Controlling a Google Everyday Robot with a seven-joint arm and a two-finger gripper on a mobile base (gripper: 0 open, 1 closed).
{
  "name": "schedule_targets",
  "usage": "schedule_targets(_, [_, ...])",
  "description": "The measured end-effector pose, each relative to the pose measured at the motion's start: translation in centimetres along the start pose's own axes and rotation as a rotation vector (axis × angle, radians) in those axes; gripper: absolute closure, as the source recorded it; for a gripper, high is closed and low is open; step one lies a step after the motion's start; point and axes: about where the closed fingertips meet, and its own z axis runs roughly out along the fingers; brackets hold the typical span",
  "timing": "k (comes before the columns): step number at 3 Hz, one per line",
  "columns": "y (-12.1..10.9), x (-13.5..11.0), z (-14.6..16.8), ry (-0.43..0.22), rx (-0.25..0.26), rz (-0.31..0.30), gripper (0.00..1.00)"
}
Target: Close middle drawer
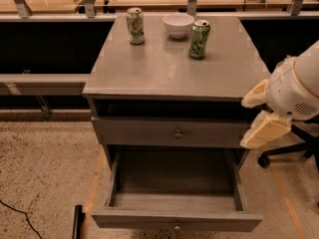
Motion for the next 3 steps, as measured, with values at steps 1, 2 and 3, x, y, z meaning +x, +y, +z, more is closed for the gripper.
schedule_targets(1, [1.7, 1.1, 5.8, -0.077, -0.020, 0.033, 0.62])
schedule_targets(2, [3.2, 2.5, 10.4, -0.091, -0.026, 0.054, 0.86])
schedule_targets(3, [5.3, 4.2, 15.9, -0.103, -0.006, 0.076, 1.00])
